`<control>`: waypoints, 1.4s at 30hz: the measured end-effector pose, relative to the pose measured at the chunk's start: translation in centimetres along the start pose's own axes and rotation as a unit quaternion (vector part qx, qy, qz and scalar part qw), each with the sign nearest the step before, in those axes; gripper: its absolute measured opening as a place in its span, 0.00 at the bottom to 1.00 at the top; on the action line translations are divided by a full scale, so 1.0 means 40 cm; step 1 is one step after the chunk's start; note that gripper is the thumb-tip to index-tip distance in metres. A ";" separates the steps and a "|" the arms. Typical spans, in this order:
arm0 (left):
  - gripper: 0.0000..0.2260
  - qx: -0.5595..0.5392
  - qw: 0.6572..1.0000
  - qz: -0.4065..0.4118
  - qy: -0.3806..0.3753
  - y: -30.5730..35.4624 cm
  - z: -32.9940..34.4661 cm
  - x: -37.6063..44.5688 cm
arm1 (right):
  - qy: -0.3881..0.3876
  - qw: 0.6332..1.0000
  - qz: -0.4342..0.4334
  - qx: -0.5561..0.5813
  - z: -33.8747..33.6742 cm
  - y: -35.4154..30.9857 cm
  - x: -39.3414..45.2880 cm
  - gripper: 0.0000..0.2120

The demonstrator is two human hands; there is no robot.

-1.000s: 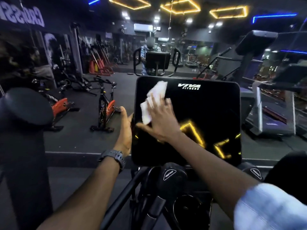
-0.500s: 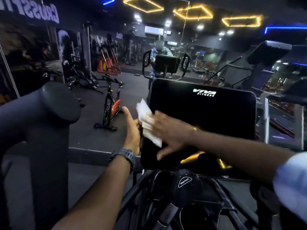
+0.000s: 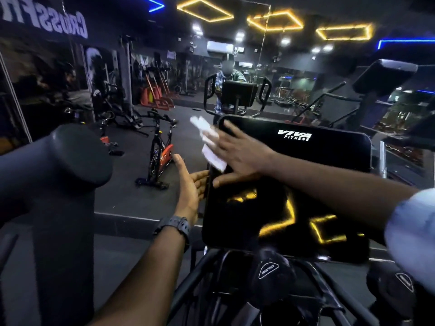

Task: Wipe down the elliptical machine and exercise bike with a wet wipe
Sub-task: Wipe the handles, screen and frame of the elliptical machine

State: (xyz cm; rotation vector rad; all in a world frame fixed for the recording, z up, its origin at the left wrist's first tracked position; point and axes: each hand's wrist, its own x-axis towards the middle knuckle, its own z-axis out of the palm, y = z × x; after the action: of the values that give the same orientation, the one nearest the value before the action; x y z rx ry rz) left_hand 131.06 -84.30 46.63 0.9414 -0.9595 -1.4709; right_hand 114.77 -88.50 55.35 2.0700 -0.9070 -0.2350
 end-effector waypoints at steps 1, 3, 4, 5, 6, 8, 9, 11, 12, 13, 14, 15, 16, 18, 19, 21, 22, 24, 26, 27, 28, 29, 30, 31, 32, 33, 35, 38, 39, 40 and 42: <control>0.49 -0.004 1.000 0.002 -0.002 0.002 -0.004 0.002 | -0.004 0.999 -0.041 0.006 0.010 -0.057 -0.036 0.54; 0.50 -0.027 0.999 0.002 -0.032 0.010 -0.001 -0.008 | -0.010 0.989 -0.146 -0.004 0.027 -0.175 -0.120 0.55; 0.48 -0.040 0.998 -0.002 -0.038 0.014 0.003 -0.013 | -0.018 0.984 -0.178 -0.006 0.032 -0.197 -0.146 0.54; 0.46 -0.039 0.999 0.000 -0.028 0.012 0.004 -0.012 | -0.025 0.984 -0.179 -0.011 0.030 -0.185 -0.150 0.52; 0.43 -0.025 1.000 0.008 -0.017 0.007 0.008 -0.005 | -0.015 0.989 -0.145 -0.015 0.024 -0.150 -0.133 0.51; 0.41 -0.003 1.000 0.024 0.004 0.002 0.007 0.006 | -0.012 1.000 0.016 -0.016 0.006 -0.052 -0.065 0.52; 0.41 -0.001 1.000 0.020 0.004 0.002 0.007 0.008 | -0.043 0.994 0.099 -0.014 -0.019 0.006 -0.034 0.52; 0.42 0.007 1.000 0.017 -0.002 0.002 0.008 0.006 | -0.063 0.975 0.212 0.008 -0.035 0.082 0.005 0.55; 0.41 0.010 1.000 0.023 -0.002 0.000 0.008 0.005 | -0.049 0.973 0.225 0.022 -0.029 0.086 0.017 0.55; 0.41 0.015 1.000 0.028 -0.002 -0.004 0.007 0.006 | -0.038 0.978 0.203 0.041 -0.020 0.070 0.021 0.55; 0.41 0.018 0.999 0.030 -0.003 -0.005 0.009 0.007 | -0.028 0.987 0.150 0.057 -0.007 0.039 0.018 0.55; 0.42 0.015 0.999 0.031 -0.006 -0.005 0.011 0.007 | -0.014 0.994 0.086 0.063 0.014 -0.002 0.010 0.54; 0.43 0.017 0.999 0.035 -0.007 -0.008 0.012 0.011 | -0.012 0.998 0.028 0.062 0.030 -0.031 0.000 0.54; 0.43 0.027 0.999 0.042 -0.010 -0.009 0.014 0.013 | -0.006 0.999 -0.007 0.051 0.033 -0.011 -0.004 0.53; 0.42 0.032 0.998 0.041 -0.016 -0.012 0.014 0.014 | 0.006 0.997 0.035 0.066 0.026 0.018 0.000 0.53; 0.44 0.044 0.997 0.045 -0.033 -0.015 0.017 0.013 | 0.005 0.977 0.172 0.126 0.000 0.076 -0.008 0.53; 0.47 0.052 0.996 0.052 -0.044 -0.015 0.019 0.010 | -0.006 0.966 0.212 0.148 -0.009 0.093 -0.015 0.53; 0.46 0.064 0.994 0.067 -0.063 -0.013 0.028 0.005 | -0.001 0.967 0.205 0.153 -0.014 0.083 -0.017 0.52; 0.35 0.056 0.992 0.085 -0.076 -0.016 0.043 0.005 | 0.012 0.975 0.171 0.141 -0.013 0.057 0.002 0.50; 0.31 0.048 0.992 0.090 -0.081 -0.017 0.054 0.002 | 0.018 0.975 0.173 0.140 -0.010 0.057 0.013 0.48; 0.29 0.044 0.991 0.096 -0.085 -0.018 0.057 -0.002 | 0.024 0.970 0.193 0.147 -0.006 0.064 0.024 0.44; 0.29 0.044 0.989 0.106 -0.093 -0.019 0.063 -0.007 | 0.028 0.962 0.223 0.152 -0.004 0.081 0.021 0.40; 0.30 0.042 0.988 0.114 -0.099 -0.026 0.063 -0.004 | 0.028 0.955 0.249 0.160 0.000 0.100 0.009 0.37; 0.31 0.043 0.988 0.113 -0.100 -0.027 0.063 -0.008 | 0.025 0.951 0.262 0.163 0.006 0.116 -0.017 0.35; 0.32 0.049 0.988 0.110 -0.100 -0.029 0.061 -0.009 | 0.023 0.950 0.266 0.163 0.020 0.130 -0.058 0.35; 0.32 0.060 0.986 0.113 -0.104 -0.028 0.061 -0.014 | 0.020 0.949 0.271 0.160 0.034 0.144 -0.112 0.35; 0.34 0.069 0.985 0.106 -0.113 -0.024 0.054 -0.019 | 0.000 0.943 0.300 0.144 0.065 0.182 -0.248 0.33; 0.41 0.108 0.981 0.103 -0.120 -0.032 0.038 -0.014 | -0.040 0.906 0.401 0.130 0.107 0.247 -0.446 0.31; 0.43 0.114 0.982 0.099 -0.116 -0.031 0.034 -0.015 | -0.043 0.888 0.436 0.140 0.109 0.267 -0.481 0.29; 0.45 0.117 0.983 0.088 -0.115 -0.033 0.033 -0.016 | -0.037 0.874 0.460 0.151 0.108 0.278 -0.486 0.26; 0.40 0.122 0.983 0.095 -0.104 -0.032 0.036 -0.024 | -0.018 0.879 0.439 0.185 0.074 0.266 -0.404 0.24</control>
State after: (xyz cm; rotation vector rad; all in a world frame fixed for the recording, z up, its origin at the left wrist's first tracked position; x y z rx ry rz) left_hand 129.35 -83.14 45.99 0.8544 -1.3692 -1.3263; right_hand 96.24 -83.50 59.21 1.7516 -1.9193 0.4209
